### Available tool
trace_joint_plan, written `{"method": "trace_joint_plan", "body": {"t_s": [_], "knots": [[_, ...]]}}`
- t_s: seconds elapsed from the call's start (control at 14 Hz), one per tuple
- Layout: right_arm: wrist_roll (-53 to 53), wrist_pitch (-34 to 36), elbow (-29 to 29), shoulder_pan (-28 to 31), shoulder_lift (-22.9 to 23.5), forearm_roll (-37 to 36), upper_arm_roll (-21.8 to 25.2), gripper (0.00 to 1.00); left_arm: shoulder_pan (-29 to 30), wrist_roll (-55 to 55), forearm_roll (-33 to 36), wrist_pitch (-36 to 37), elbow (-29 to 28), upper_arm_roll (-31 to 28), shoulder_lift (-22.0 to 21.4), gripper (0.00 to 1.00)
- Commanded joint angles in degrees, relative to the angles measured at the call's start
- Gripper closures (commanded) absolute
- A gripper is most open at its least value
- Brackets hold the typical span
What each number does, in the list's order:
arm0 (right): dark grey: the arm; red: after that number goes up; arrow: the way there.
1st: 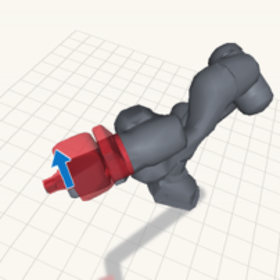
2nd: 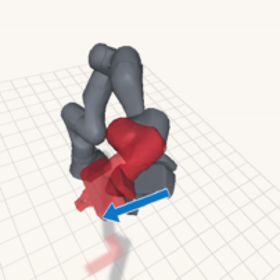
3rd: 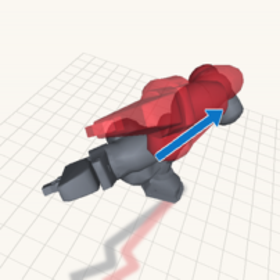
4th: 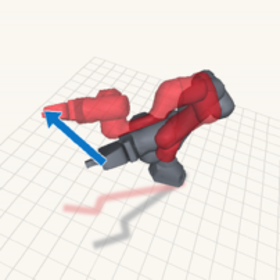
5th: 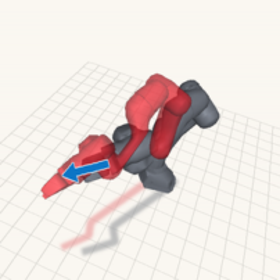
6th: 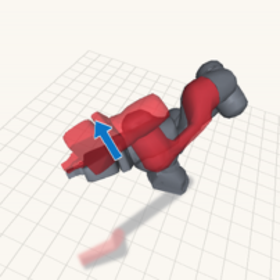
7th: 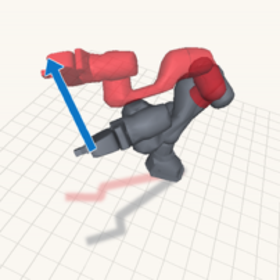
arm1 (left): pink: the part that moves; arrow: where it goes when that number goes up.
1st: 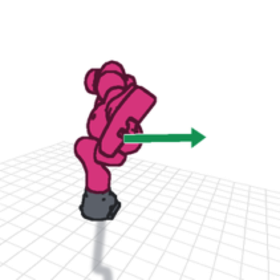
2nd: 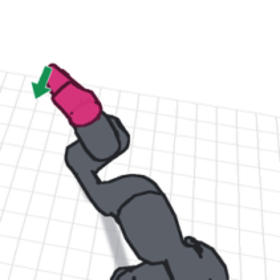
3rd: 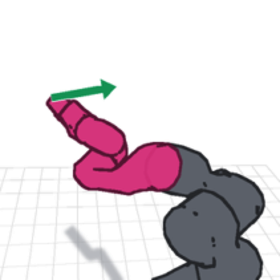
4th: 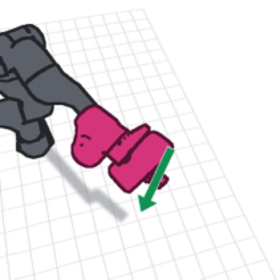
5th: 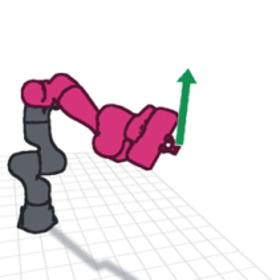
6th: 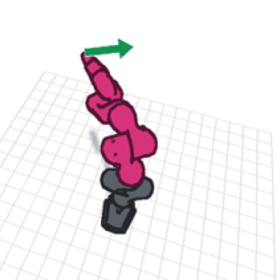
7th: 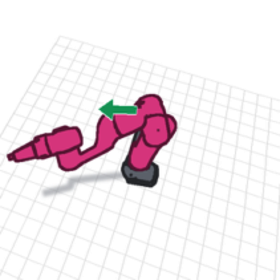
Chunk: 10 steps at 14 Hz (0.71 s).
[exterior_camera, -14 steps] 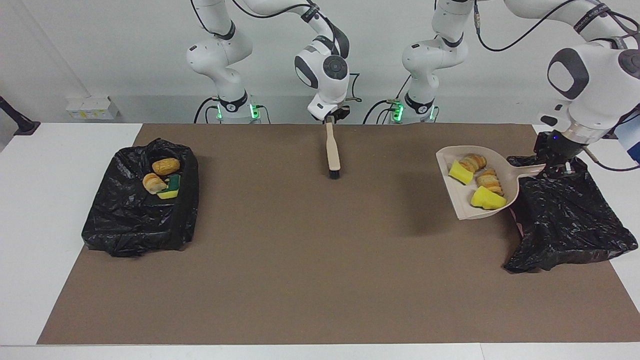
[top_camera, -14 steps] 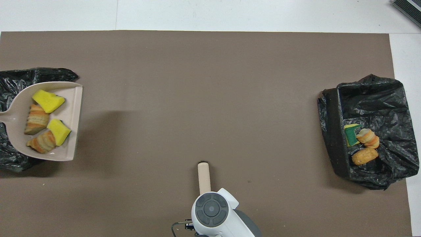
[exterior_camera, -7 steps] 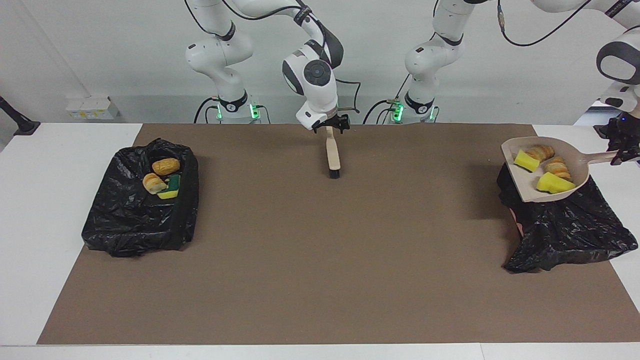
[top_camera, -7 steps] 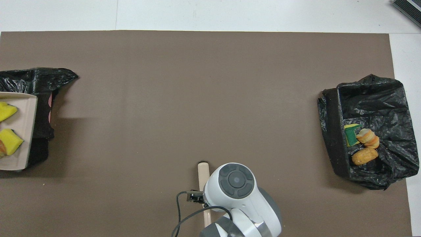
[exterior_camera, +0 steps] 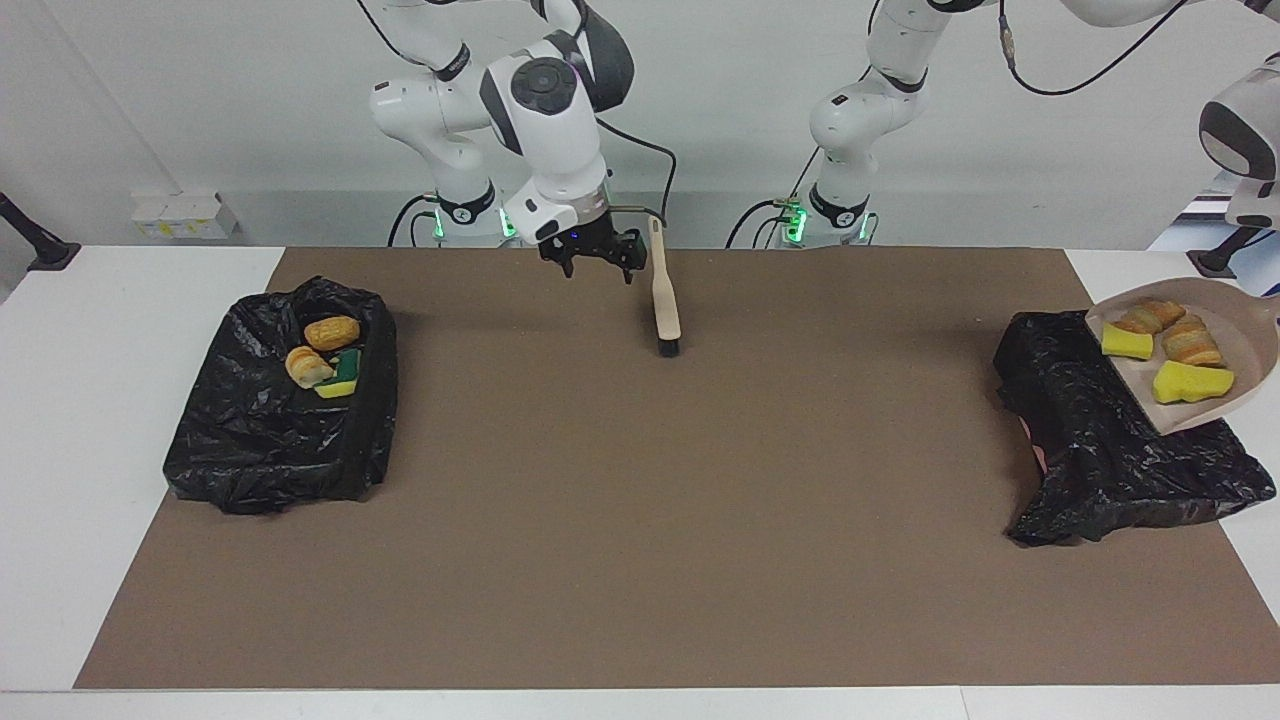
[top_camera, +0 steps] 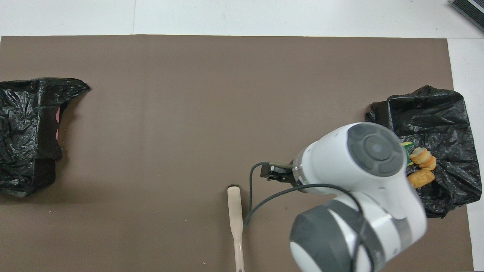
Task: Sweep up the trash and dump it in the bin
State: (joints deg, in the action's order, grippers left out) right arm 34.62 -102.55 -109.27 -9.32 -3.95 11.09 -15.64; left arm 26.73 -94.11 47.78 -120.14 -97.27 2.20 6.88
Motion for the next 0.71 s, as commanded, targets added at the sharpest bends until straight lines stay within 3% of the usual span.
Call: {"method": "trace_joint_plan", "body": {"t_s": [0.0,0.36,0.64], "knots": [[-6.4,6.8,7.6,5.2,0.6,-2.1,-0.2,0.00,-2.6,4.6,6.9,-0.3,1.0,-0.7,-0.1,1.00],[-8.2,12.4,17.9,9.5,2.1,-9.9,0.2,0.00,-5.5,8.0,16.3,-0.2,1.1,-0.4,-0.1,1.00],[-8.0,17.2,25.5,11.3,6.2,-14.2,-0.6,0.00,-8.9,8.2,20.9,3.3,1.6,-0.6,-2.0,1.00]]}}
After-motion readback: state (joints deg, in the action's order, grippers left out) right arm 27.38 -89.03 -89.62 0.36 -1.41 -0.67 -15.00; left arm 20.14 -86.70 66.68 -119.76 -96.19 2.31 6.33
